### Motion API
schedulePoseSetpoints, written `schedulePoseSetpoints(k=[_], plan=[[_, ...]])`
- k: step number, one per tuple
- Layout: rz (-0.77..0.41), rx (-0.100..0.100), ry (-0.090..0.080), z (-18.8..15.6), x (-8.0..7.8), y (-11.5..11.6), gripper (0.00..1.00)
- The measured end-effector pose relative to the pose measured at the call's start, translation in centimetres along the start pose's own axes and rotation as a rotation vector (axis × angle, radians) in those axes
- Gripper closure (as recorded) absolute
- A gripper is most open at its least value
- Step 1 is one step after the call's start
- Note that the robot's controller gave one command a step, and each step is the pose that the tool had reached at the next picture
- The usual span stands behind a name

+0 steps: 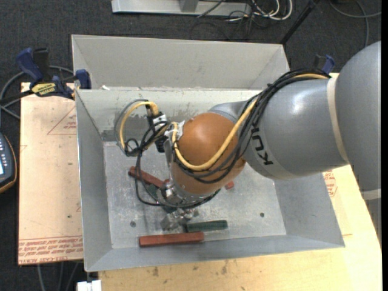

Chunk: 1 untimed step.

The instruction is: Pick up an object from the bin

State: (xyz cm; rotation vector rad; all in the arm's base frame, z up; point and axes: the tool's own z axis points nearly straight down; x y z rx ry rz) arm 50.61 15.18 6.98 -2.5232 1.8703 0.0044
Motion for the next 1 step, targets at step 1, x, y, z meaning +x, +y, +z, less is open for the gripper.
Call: schedulePoseSetpoints(k=[1], plan=[[0.000, 0.000, -0.001, 0.03, -0.02, 0.01, 0.00]])
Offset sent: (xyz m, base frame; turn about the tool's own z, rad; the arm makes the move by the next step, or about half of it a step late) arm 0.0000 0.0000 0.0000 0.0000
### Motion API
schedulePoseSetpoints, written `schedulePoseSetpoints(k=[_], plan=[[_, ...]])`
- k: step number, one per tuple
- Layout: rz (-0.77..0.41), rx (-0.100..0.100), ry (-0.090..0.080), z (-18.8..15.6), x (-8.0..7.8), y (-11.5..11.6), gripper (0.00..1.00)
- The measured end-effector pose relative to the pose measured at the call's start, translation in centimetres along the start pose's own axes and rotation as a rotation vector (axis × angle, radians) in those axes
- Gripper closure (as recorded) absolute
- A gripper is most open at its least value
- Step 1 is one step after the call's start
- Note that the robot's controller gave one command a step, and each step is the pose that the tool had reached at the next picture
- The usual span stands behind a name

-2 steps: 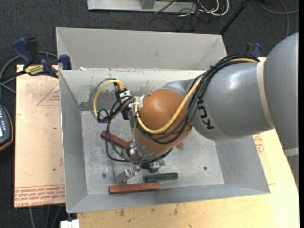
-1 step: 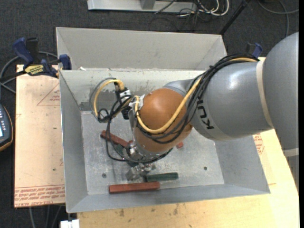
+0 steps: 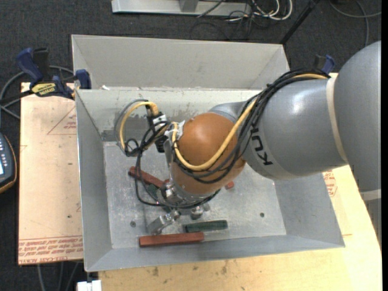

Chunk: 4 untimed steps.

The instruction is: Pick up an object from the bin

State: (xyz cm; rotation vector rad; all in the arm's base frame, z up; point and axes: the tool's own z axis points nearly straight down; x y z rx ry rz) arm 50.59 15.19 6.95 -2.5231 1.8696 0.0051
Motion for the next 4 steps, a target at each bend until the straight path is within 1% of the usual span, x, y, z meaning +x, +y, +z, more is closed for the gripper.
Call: schedulePoseSetpoints(k=[1, 2, 3, 4], plan=[[0.000, 0.000, 0.001, -0.03, 0.04, -0.02, 1.00], [0.000, 0.000, 0.000, 0.00, 0.02, 0.00, 0.00], [0.000, 0.000, 0.000, -0.02, 0.05, -0.01, 1.00], [0.000, 0.000, 0.000, 0.00, 0.03, 0.00, 0.00]])
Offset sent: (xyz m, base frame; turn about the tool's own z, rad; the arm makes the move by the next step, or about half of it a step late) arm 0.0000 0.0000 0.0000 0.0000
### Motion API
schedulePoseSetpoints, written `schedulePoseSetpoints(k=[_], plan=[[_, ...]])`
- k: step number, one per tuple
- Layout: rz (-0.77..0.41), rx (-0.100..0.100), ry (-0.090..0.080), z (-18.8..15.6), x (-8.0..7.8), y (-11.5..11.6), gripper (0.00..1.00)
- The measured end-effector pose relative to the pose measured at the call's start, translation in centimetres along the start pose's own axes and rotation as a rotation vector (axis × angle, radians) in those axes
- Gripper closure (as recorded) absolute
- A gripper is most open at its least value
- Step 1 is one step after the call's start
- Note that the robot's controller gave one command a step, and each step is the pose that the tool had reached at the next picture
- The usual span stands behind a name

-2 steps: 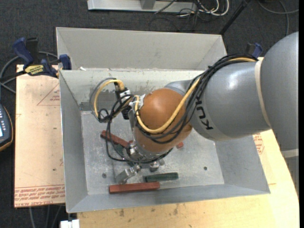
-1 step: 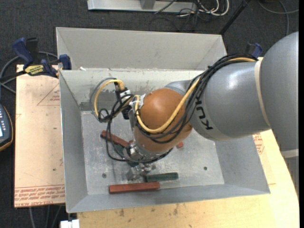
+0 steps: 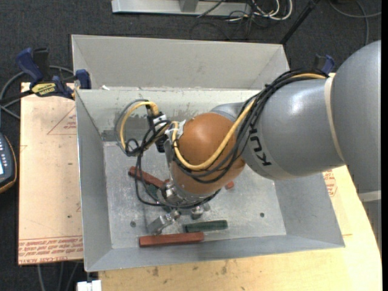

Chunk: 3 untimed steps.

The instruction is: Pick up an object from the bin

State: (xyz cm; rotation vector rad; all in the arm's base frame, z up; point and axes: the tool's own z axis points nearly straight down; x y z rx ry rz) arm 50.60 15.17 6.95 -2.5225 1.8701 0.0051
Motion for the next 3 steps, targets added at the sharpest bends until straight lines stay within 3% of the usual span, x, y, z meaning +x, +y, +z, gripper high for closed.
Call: schedulePoseSetpoints(k=[1, 2, 3], plan=[[0.000, 0.000, 0.000, 0.0, 0.0, 0.0, 1.00], [0.382, 0.006, -0.001, -10.5, -0.2, -0.5, 1.00], [0.384, 0.003, 0.000, -10.4, -0.2, -0.4, 0.00]])
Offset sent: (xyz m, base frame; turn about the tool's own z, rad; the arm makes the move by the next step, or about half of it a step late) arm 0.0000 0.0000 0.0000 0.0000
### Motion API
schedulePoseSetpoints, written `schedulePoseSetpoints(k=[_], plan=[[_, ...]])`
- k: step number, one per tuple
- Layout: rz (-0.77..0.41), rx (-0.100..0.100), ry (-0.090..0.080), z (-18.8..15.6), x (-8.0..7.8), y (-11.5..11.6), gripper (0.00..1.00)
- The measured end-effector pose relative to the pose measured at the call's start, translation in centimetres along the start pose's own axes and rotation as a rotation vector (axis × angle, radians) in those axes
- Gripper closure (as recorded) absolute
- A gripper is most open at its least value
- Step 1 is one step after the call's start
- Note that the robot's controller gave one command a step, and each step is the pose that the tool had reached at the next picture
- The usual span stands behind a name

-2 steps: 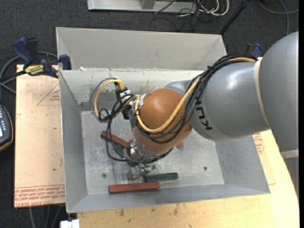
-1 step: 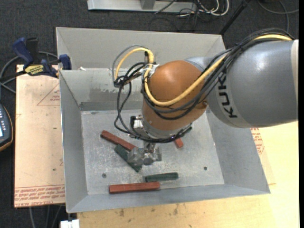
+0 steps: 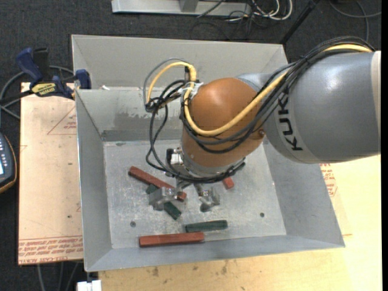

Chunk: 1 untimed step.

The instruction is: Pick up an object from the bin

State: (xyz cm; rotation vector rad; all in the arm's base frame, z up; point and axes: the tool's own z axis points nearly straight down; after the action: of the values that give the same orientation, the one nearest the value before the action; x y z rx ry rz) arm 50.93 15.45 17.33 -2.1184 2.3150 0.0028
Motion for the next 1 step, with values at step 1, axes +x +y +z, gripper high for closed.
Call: schedulePoseSetpoints(k=[1], plan=[[-0.268, -0.003, 0.000, 6.93, -2.21, -6.21, 0.00]])
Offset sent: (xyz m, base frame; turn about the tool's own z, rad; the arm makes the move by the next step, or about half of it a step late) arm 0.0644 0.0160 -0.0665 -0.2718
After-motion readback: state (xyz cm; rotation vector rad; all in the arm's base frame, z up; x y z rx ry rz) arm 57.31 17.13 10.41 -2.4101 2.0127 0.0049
